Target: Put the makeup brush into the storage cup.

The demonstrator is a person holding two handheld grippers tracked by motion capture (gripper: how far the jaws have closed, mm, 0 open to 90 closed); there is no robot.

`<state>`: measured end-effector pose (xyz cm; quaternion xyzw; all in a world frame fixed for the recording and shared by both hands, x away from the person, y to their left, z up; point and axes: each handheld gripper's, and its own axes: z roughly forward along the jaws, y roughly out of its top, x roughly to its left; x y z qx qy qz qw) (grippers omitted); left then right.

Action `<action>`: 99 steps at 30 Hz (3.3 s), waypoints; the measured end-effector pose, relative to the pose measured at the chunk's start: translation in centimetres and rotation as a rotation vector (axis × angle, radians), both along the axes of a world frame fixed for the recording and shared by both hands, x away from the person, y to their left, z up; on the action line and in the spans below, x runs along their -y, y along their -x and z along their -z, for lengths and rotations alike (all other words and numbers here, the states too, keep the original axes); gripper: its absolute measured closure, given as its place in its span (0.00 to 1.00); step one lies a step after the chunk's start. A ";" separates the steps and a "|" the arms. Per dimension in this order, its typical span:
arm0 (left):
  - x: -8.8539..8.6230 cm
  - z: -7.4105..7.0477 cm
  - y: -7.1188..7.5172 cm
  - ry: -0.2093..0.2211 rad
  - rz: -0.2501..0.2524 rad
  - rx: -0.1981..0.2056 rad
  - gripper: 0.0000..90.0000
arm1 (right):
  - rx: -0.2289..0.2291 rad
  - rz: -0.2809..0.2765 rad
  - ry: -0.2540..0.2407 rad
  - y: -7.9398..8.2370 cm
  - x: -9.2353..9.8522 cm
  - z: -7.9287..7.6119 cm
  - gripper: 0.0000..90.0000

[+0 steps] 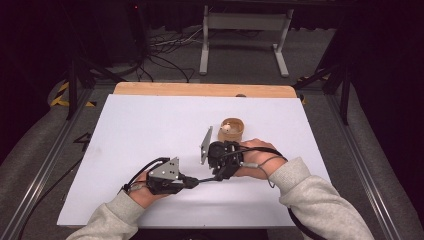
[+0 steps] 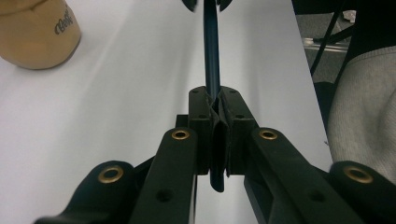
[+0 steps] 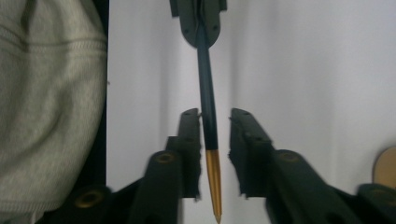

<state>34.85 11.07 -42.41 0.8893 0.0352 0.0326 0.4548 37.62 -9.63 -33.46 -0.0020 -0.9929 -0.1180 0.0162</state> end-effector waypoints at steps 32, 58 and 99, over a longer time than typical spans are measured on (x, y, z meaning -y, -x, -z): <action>-1.0 -0.4 0.1 0.105 0.030 0.008 0.94 | 0.017 0.073 -0.666 0.9 8.8 1.6 0.66; -1.3 -0.5 0.2 0.148 0.047 0.018 0.94 | 0.025 0.034 -0.758 1.6 8.1 3.9 0.79; -1.2 -0.6 0.4 0.156 0.058 0.039 0.89 | 0.020 0.025 -0.698 1.9 7.9 2.4 0.94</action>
